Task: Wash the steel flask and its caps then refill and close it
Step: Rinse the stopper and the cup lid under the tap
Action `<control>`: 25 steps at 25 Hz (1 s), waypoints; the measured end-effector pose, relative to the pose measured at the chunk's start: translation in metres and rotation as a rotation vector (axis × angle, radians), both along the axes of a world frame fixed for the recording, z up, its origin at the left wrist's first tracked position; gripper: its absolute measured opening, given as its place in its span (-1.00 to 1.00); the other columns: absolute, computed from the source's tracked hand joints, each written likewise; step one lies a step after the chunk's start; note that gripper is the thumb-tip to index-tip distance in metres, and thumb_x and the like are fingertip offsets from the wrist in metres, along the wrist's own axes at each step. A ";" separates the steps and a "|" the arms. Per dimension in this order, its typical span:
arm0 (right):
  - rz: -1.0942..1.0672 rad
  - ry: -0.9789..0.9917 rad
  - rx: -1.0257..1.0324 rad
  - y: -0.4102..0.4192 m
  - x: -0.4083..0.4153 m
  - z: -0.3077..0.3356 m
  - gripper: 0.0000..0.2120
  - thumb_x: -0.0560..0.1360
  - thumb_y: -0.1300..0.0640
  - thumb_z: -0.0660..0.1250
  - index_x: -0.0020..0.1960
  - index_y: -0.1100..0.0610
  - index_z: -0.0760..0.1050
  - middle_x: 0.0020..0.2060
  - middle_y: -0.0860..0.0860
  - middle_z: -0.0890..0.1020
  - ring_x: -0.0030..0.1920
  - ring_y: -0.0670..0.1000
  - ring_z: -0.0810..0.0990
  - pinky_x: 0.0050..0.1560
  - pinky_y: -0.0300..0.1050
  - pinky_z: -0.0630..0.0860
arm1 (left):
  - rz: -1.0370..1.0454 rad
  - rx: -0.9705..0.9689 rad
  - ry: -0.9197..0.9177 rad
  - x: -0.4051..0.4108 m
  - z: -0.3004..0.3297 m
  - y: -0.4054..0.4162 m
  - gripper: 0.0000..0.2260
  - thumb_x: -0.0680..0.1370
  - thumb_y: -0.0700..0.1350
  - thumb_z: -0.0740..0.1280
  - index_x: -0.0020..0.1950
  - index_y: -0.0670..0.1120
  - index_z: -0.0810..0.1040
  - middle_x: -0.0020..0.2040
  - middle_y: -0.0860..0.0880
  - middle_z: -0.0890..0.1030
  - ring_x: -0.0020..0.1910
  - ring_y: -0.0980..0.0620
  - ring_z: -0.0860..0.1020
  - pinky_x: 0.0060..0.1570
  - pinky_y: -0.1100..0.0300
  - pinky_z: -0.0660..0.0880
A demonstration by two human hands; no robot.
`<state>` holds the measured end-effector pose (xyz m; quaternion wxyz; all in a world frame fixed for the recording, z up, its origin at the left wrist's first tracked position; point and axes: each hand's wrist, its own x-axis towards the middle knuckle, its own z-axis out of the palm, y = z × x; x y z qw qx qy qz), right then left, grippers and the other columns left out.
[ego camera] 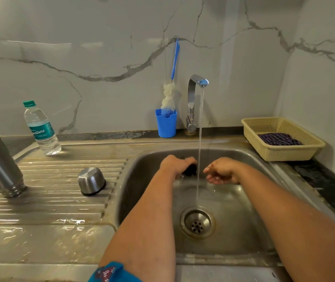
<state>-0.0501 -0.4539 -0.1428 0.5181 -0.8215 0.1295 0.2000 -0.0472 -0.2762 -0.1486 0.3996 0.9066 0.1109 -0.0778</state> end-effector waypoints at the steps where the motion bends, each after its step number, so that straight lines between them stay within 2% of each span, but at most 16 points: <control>1: -0.001 0.004 0.026 0.000 0.000 0.001 -0.86 0.60 0.25 0.23 0.09 0.23 0.55 -0.14 0.18 0.64 -0.24 0.01 0.63 -0.17 -0.16 0.60 | -0.016 0.094 -0.010 -0.001 0.001 -0.001 -0.64 0.48 0.13 0.43 0.00 -0.15 0.54 -0.12 -0.07 0.59 -0.14 0.01 0.56 -0.06 0.12 0.54; 2: -0.005 0.003 0.020 0.001 0.001 0.003 -0.86 0.60 0.25 0.23 0.07 0.23 0.55 -0.16 0.17 0.64 -0.25 0.00 0.62 -0.18 -0.17 0.60 | -0.039 0.178 -0.001 -0.001 0.000 -0.002 -0.65 0.48 0.12 0.44 -0.03 -0.17 0.54 -0.13 -0.06 0.58 -0.15 0.02 0.56 -0.03 0.11 0.57; 4: -0.026 -0.048 -0.056 0.001 0.002 0.007 -0.85 0.62 0.28 0.19 0.01 0.23 0.54 -0.22 0.13 0.61 -0.29 -0.04 0.58 -0.28 -0.25 0.56 | -0.069 0.190 0.057 -0.002 -0.002 -0.004 -0.70 0.49 0.08 0.43 -0.11 -0.16 0.53 -0.16 -0.07 0.56 -0.20 0.02 0.54 -0.08 0.13 0.58; 6: -0.089 -0.156 -0.102 -0.004 0.005 0.010 -0.81 0.61 0.33 0.15 -0.03 0.24 0.54 -0.21 0.13 0.59 -0.26 -0.03 0.56 -0.27 -0.24 0.54 | -0.017 0.077 0.074 0.002 -0.005 -0.002 -0.73 0.49 0.05 0.44 -0.08 -0.15 0.54 -0.19 -0.07 0.54 -0.25 0.04 0.50 -0.18 0.19 0.52; 7: -0.114 -0.206 -0.109 -0.007 0.006 0.011 -0.80 0.60 0.34 0.15 -0.03 0.24 0.55 -0.19 0.14 0.59 -0.23 -0.01 0.56 -0.23 -0.21 0.54 | 0.024 -0.004 0.081 0.003 -0.005 -0.001 -0.70 0.48 0.06 0.45 -0.01 -0.15 0.55 -0.17 -0.08 0.54 -0.23 0.03 0.49 -0.13 0.17 0.51; 9: -0.149 -0.264 -0.086 -0.011 0.005 0.014 -0.79 0.58 0.37 0.15 -0.03 0.24 0.56 -0.13 0.15 0.60 -0.16 0.02 0.56 -0.16 -0.17 0.53 | 0.079 -0.047 0.018 0.004 -0.006 0.002 -0.64 0.48 0.08 0.47 0.08 -0.15 0.53 -0.14 -0.07 0.52 -0.17 0.02 0.51 -0.06 0.13 0.51; 12: -0.157 -0.289 -0.084 -0.011 0.001 0.014 -0.78 0.56 0.39 0.15 -0.04 0.21 0.56 -0.07 0.16 0.61 -0.11 0.04 0.56 -0.12 -0.15 0.52 | 0.114 -0.129 0.037 0.003 -0.008 0.002 -0.62 0.47 0.10 0.46 0.07 -0.15 0.51 -0.14 -0.07 0.51 -0.08 -0.01 0.55 -0.01 0.12 0.54; 15: -0.101 -0.261 -0.065 -0.003 0.000 0.009 -0.77 0.57 0.40 0.15 -0.03 0.20 0.56 -0.07 0.15 0.61 -0.15 0.00 0.55 -0.19 -0.20 0.51 | 0.087 -0.188 0.120 0.003 -0.009 0.001 -0.66 0.49 0.12 0.44 -0.01 -0.16 0.54 -0.16 -0.07 0.53 -0.23 0.07 0.46 -0.11 0.19 0.46; 17: -0.064 -0.244 -0.028 0.004 0.001 0.008 -0.79 0.59 0.37 0.16 0.00 0.21 0.56 -0.08 0.14 0.60 -0.19 -0.03 0.54 -0.25 -0.24 0.50 | 0.020 -0.129 0.115 0.003 -0.008 -0.002 -0.67 0.51 0.12 0.41 -0.08 -0.15 0.53 -0.20 -0.06 0.52 -0.26 0.07 0.45 -0.14 0.21 0.45; 19: -0.089 -0.241 -0.041 0.008 -0.001 0.013 -0.80 0.59 0.35 0.17 0.07 0.25 0.56 -0.13 0.12 0.59 -0.23 -0.05 0.53 -0.27 -0.25 0.50 | 0.070 -0.006 -0.002 0.003 -0.005 -0.002 -0.64 0.48 0.15 0.42 -0.01 -0.14 0.51 -0.15 -0.06 0.55 -0.20 0.04 0.50 -0.25 0.19 0.46; 20: -0.104 -0.234 -0.062 0.008 -0.002 0.016 -0.80 0.59 0.34 0.19 0.11 0.27 0.55 -0.16 0.11 0.58 -0.25 -0.05 0.53 -0.27 -0.24 0.51 | 0.090 -0.008 -0.019 0.004 -0.003 -0.001 -0.60 0.47 0.16 0.44 0.05 -0.14 0.51 -0.08 -0.07 0.57 -0.13 0.01 0.54 -0.23 0.17 0.49; 22: -0.042 -0.209 -0.069 0.010 -0.011 0.028 -0.77 0.55 0.34 0.26 0.20 0.24 0.51 -0.13 0.10 0.58 -0.20 -0.04 0.55 -0.21 -0.20 0.55 | 0.110 -0.108 -0.017 0.004 0.006 0.004 -0.53 0.43 0.15 0.47 0.15 -0.16 0.52 0.04 -0.11 0.58 0.05 -0.05 0.55 0.01 0.09 0.56; 23: 0.046 -0.211 -0.064 0.012 -0.019 0.035 -0.68 0.52 0.33 0.32 0.26 0.17 0.46 -0.04 0.09 0.58 -0.11 -0.02 0.57 -0.14 -0.16 0.56 | 0.099 -0.188 0.002 0.003 0.012 0.005 -0.48 0.39 0.13 0.50 0.19 -0.17 0.52 0.08 -0.12 0.59 0.10 -0.07 0.55 0.10 0.05 0.57; 25: 0.244 -0.285 -0.130 0.022 -0.034 0.047 -0.39 0.40 0.28 0.46 0.37 0.02 0.35 0.14 0.01 0.52 0.10 0.02 0.53 0.05 -0.05 0.55 | 0.050 -0.359 0.009 -0.003 0.027 0.001 -0.46 0.35 0.10 0.57 0.20 -0.15 0.56 0.09 -0.14 0.63 0.08 -0.09 0.60 0.14 -0.02 0.59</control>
